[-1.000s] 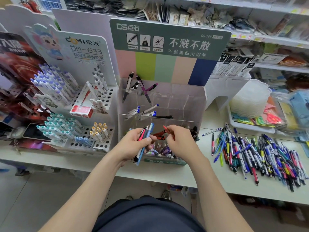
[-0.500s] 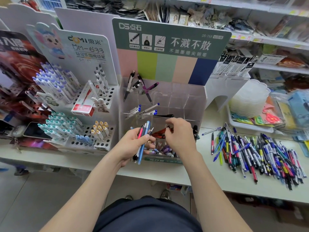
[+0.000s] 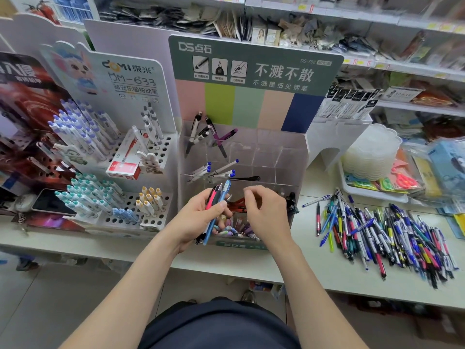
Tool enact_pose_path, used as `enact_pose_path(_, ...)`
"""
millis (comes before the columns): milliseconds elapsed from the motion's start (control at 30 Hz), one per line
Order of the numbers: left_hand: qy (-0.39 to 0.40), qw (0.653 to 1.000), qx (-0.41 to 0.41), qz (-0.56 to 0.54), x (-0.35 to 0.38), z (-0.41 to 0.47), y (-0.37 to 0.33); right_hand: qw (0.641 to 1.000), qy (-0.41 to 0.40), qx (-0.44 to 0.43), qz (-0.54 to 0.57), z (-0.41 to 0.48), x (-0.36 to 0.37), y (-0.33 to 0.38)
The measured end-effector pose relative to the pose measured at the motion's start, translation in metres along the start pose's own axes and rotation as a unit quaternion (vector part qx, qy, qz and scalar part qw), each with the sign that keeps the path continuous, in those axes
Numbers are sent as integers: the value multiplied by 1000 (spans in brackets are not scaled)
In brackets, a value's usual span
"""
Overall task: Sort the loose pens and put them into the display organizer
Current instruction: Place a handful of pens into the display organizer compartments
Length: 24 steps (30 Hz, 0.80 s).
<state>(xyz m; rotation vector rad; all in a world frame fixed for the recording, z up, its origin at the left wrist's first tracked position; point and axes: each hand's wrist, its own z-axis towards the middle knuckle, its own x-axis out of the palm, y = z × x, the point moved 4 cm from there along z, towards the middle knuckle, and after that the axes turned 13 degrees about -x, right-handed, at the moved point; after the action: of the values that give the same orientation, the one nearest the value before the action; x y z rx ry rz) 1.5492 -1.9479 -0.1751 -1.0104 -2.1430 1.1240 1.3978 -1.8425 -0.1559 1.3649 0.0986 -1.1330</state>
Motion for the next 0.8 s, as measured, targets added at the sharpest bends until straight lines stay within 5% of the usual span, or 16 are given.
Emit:
enact_pose_path(167,75,996,1,47,-1,-3,1,966,75,80,234,4,13,18)
enact_pose_path(367,-60,995,-55,51,-16,-6,11,954,-110,-4,278,10,4,34)
enact_pose_path(500,-140,988,-66,-11,-32,-6,15,978,-73,-62,183,13,11,34)
enact_pose_path(600,-158,983,-57,-69,-45,-6,14,997,38,-52,48,14,24,23)
enact_pose_path(700,-182,979,-40,-84,-53,-9,12,986,167,5,-23,13,38,12)
enact_pose_path(800,-211,973,-43,-83,-56,-10,14,978,201,-14,-49,12,45,18)
